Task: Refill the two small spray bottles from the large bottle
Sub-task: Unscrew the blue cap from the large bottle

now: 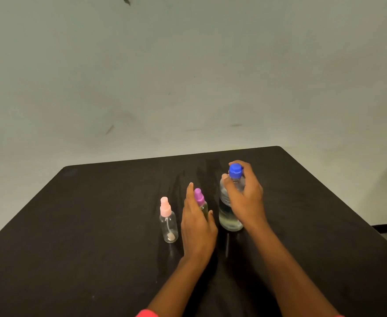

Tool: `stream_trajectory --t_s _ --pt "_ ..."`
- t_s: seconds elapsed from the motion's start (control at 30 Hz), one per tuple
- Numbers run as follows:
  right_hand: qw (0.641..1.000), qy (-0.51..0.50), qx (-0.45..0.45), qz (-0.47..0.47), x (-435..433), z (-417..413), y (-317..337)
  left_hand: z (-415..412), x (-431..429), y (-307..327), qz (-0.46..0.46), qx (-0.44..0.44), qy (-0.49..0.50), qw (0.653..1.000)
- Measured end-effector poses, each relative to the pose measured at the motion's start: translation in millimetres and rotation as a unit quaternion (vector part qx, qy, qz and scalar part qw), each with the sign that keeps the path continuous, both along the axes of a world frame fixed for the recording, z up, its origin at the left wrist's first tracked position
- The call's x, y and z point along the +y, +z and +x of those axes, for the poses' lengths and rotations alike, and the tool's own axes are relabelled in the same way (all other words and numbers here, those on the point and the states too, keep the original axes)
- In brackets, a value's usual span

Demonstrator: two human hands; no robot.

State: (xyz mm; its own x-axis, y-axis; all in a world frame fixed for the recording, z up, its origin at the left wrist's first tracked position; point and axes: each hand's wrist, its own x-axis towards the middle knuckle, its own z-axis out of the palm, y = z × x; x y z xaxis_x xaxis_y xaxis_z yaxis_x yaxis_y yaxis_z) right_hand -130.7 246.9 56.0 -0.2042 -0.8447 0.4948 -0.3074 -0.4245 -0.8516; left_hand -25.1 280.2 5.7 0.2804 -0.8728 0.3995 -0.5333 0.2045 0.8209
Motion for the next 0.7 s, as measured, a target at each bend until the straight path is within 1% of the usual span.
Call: stream_trajectory --t_s 0.17,0.27,0.37,0.43,0.5,0.57,0.63,0.7 --pt "1.0 0.007 -0.006 -0.001 0 5 1 -2 3 5 -0.027 0.021 -0.011 0.999" --pt "1.0 0.015 -0.016 0.021 0 3 2 -6 7 12 -0.058 0.014 -0.017 0.998" --pt "0.999 0.011 -0.013 0.036 1 1 6 -10 13 22 -0.117 0.005 -0.027 0.993" --pt "1.0 0.001 -0.015 0.027 2 0 10 -14 16 29 -0.164 -0.014 -0.036 0.986" --pt "1.0 -0.009 -0.015 0.01 4 -2 16 -18 18 36 -0.191 -0.028 -0.058 0.98" --pt "1.0 -0.021 -0.007 -0.007 5 -4 22 -22 17 43 -0.176 -0.02 -0.095 0.98" --pt "0.999 -0.033 -0.002 -0.023 6 -5 29 -26 16 49 -0.119 0.009 -0.143 0.982" --pt "0.999 -0.034 0.001 -0.034 8 -8 33 -33 14 52 -0.057 0.027 -0.168 0.984"
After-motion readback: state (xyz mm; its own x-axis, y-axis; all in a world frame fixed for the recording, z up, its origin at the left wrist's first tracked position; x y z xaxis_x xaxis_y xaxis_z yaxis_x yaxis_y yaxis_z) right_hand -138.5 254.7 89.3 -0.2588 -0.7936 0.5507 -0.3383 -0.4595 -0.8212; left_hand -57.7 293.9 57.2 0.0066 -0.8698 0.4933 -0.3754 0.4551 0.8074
